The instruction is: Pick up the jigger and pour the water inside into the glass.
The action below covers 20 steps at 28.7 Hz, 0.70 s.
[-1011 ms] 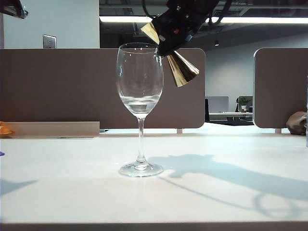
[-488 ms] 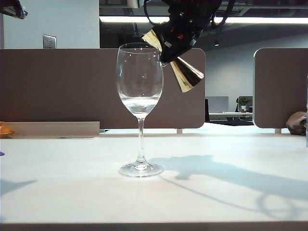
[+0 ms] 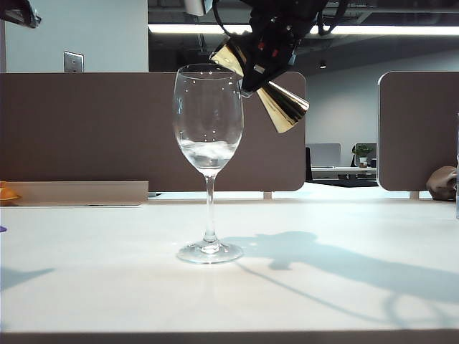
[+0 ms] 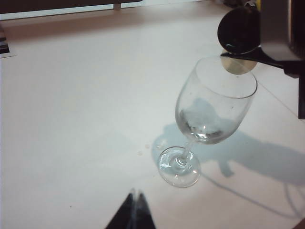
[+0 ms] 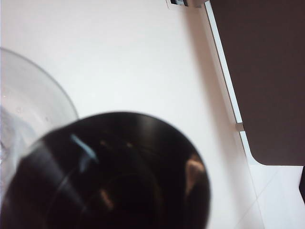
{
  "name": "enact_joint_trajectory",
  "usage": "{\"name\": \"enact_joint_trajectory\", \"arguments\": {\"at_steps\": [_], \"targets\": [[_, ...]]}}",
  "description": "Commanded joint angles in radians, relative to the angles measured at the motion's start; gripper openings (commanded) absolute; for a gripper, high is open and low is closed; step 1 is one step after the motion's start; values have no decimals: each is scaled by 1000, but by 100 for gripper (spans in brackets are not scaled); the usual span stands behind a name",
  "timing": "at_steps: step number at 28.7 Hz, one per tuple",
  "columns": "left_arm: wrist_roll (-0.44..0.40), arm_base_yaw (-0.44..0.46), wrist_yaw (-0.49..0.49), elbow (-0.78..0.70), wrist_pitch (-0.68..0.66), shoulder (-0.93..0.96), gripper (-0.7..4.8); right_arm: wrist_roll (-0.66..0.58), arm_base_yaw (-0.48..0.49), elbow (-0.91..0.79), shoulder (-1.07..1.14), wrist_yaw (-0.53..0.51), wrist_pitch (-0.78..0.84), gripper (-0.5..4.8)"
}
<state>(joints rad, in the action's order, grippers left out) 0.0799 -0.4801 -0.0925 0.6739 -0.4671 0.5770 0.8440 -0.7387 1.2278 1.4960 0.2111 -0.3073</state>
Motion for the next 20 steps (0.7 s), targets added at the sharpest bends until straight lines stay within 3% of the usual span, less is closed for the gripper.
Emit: {"name": "enact_joint_trajectory", "arguments": {"at_steps": [1,20], "targets": [[-1,-1,3,8,13,-2,-4,28,-2,6,-7,20,11,-2],[-1,-1,-1,8,13,-2,-4,319,-6,6,-6,113,45,-2]]}}
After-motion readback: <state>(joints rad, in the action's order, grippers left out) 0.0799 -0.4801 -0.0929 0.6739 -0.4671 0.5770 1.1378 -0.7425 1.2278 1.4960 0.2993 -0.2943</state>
